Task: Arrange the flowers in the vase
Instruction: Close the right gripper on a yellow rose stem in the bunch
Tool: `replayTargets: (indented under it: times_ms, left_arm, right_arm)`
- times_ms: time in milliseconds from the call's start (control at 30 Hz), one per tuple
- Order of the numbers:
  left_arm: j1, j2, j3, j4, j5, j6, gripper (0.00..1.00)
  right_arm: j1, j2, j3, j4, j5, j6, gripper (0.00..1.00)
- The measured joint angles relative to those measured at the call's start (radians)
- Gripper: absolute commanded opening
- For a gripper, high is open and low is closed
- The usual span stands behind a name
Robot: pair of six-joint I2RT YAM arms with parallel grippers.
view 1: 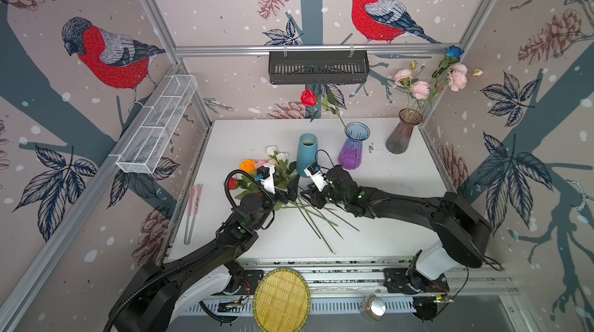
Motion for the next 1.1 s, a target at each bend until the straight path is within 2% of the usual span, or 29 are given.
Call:
replayTargets:
  times_ms: [133,200,333,833,1033,1100]
  left_arm:
    - [-0.025,-0.048,-0.037,0.015,-0.092,0.011,0.98]
    - [-0.027,-0.064,-0.048,0.023,-0.122,0.011,0.98]
    - [-0.034,-0.071,-0.049,0.026,-0.162,0.018,0.98]
    - [-0.037,-0.042,-0.01,-0.002,-0.19,0.018,0.98]
    - [-0.041,-0.055,-0.006,-0.009,-0.19,0.018,0.98]
    - [-0.044,-0.058,-0.005,-0.011,-0.19,0.018,0.98]
  right_arm:
    - [0.016,0.108,0.089,-0.076,-0.044,-0.039,0.45]
    - [0.022,0.158,0.131,-0.108,-0.047,-0.048,0.4]
    - [0.054,0.238,0.212,-0.168,-0.034,-0.086,0.37]
    - [0.066,0.342,0.293,-0.254,0.042,-0.119,0.23]
    - [0.071,0.363,0.309,-0.275,0.043,-0.119,0.23]
    - [0.074,0.366,0.313,-0.28,0.05,-0.119,0.17]
